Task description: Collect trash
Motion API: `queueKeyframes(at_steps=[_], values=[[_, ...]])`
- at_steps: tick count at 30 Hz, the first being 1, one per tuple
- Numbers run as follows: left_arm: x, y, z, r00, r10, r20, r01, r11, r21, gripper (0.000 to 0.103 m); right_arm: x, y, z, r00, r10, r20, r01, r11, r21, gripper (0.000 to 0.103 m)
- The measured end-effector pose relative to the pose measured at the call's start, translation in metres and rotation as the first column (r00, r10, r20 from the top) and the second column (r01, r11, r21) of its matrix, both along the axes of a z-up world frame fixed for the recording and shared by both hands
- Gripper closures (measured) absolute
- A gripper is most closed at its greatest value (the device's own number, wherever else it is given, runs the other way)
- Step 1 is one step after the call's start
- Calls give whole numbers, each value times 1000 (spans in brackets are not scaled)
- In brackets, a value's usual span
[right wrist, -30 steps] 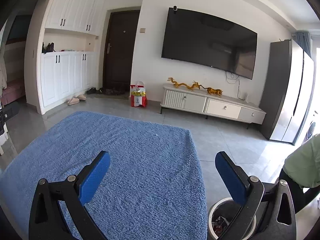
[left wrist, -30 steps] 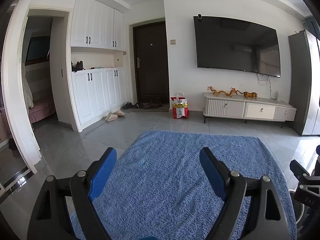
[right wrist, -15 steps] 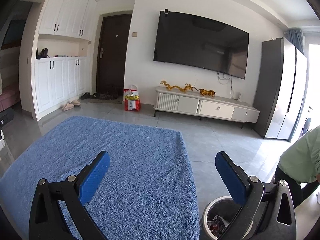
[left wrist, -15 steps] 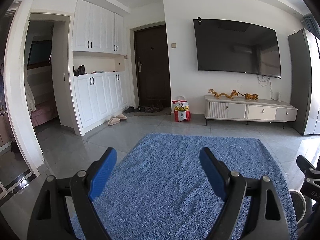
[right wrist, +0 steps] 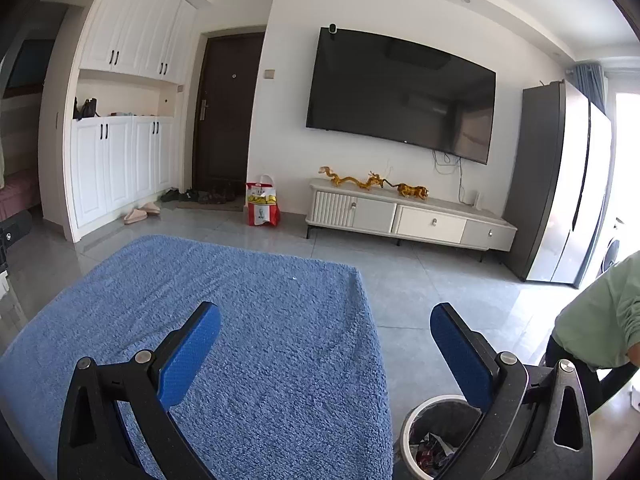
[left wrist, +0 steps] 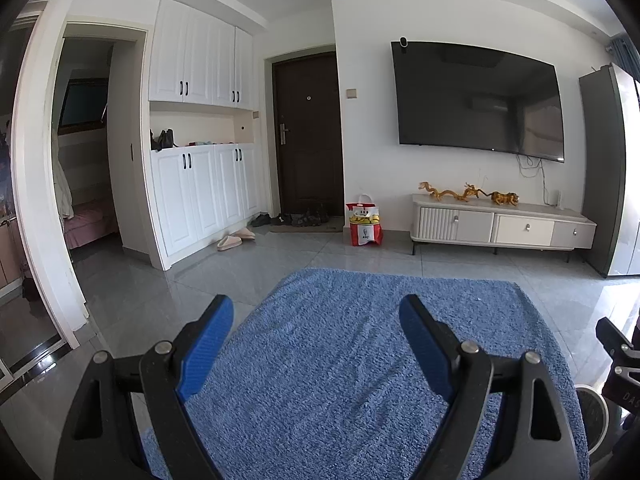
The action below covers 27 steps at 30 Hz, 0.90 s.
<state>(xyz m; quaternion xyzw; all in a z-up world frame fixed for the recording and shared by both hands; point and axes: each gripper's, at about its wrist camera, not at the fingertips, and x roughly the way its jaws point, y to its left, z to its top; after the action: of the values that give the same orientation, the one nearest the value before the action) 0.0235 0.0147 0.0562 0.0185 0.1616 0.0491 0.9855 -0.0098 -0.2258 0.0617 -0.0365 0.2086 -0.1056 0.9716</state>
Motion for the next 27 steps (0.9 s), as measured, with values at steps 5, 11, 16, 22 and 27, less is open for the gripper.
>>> queueKeyframes(at_steps=[5, 11, 16, 22, 27], values=[[2, 2, 0, 1000, 2, -8, -2, 1000, -2, 18, 2, -3, 0, 1000, -2, -7, 2, 1000, 13, 0], [6, 2, -1, 1000, -5, -25, 5, 1000, -3, 18, 4, -4, 1, 1000, 0, -9, 0, 1000, 11, 0], [6, 1, -3, 1000, -10, -30, 10, 1000, -3, 18, 4, -6, 1, 1000, -4, -8, 4, 1000, 14, 0], [6, 0, -4, 999, -20, -41, 20, 1000, -7, 18, 5, -7, 0, 1000, -5, -12, 6, 1000, 19, 0], [7, 1, -6, 998, -24, -51, 23, 1000, -13, 18, 4, -7, -1, 1000, -7, -11, 7, 1000, 16, 0]])
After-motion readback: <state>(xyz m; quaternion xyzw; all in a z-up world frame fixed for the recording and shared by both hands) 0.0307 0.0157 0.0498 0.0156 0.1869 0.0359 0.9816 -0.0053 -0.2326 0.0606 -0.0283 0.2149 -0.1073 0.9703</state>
